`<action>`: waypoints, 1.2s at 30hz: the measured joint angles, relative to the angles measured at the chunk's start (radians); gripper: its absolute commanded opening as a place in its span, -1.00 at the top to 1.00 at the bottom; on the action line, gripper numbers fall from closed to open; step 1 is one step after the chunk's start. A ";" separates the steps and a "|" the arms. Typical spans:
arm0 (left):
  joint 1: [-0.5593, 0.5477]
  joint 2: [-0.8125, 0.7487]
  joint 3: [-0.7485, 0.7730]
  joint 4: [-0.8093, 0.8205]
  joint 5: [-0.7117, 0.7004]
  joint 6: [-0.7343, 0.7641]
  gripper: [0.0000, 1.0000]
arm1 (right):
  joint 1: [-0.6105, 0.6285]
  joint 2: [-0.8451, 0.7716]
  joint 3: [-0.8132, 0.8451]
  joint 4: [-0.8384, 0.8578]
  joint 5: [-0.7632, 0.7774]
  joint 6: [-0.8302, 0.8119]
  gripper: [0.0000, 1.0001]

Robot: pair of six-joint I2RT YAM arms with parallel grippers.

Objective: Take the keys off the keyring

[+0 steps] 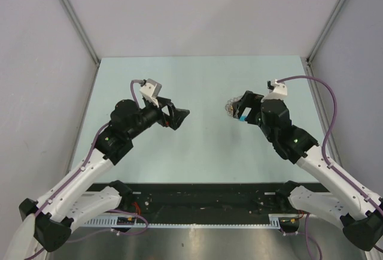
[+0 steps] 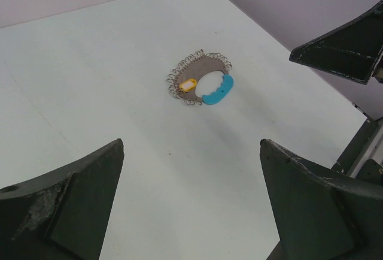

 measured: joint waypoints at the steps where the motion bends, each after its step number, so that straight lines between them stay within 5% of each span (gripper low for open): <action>1: 0.000 0.000 0.000 0.000 -0.001 0.000 -1.00 | -0.002 -0.002 0.000 0.000 0.002 0.004 -0.99; 12: 0.000 -0.004 0.000 -0.001 -0.047 -0.001 -1.00 | -0.005 0.005 0.000 -0.002 0.097 0.055 -0.94; 18: 0.000 -0.023 0.000 -0.005 -0.067 -0.001 -1.00 | -0.082 0.081 0.000 0.005 0.140 0.051 -0.64; 22: 0.000 -0.037 0.000 -0.007 -0.072 -0.001 -1.00 | -0.245 0.203 0.001 0.070 0.058 -0.010 -0.33; 28: 0.000 -0.048 0.000 -0.009 -0.074 -0.002 -1.00 | -0.380 0.448 0.001 0.231 -0.172 -0.113 -0.19; 36: 0.000 -0.069 -0.013 -0.009 -0.074 -0.009 -1.00 | -0.446 0.674 0.001 0.451 -0.335 -0.029 -0.15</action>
